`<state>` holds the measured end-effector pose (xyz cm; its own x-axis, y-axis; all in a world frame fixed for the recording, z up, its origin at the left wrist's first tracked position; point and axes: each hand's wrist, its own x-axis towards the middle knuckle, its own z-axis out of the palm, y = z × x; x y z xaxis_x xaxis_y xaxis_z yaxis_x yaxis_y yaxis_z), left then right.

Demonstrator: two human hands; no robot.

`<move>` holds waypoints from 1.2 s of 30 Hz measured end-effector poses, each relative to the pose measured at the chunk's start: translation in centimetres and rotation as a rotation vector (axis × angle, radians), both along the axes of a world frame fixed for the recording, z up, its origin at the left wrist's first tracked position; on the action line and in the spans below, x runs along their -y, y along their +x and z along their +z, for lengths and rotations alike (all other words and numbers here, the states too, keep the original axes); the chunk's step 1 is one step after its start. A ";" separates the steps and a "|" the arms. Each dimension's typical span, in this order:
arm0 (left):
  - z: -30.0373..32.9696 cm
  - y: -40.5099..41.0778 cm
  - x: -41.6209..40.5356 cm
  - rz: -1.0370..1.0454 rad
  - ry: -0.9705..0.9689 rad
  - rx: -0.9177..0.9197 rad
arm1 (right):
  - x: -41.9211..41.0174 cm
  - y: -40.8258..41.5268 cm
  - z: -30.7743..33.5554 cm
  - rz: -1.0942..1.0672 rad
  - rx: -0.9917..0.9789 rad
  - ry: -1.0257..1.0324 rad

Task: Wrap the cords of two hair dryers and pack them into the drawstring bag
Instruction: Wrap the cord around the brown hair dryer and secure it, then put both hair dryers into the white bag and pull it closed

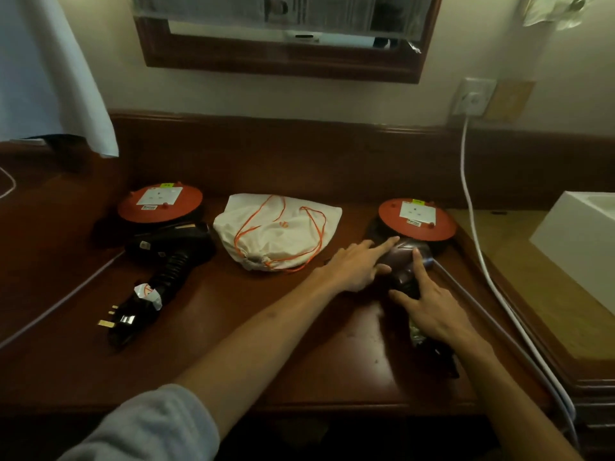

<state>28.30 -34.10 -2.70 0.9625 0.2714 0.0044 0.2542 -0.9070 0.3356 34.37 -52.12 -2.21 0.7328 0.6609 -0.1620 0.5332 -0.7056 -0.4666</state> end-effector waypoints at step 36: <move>-4.3 -17.2 -8.7 0.703 -0.158 0.407 | -17.1 -10.4 -3.6 0.348 -0.195 0.499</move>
<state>11.15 -25.43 -7.04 0.4996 0.8359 0.2272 0.5752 -0.5162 0.6346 23.98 -35.04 -5.79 0.4497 0.8854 0.1180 0.5639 -0.1790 -0.8062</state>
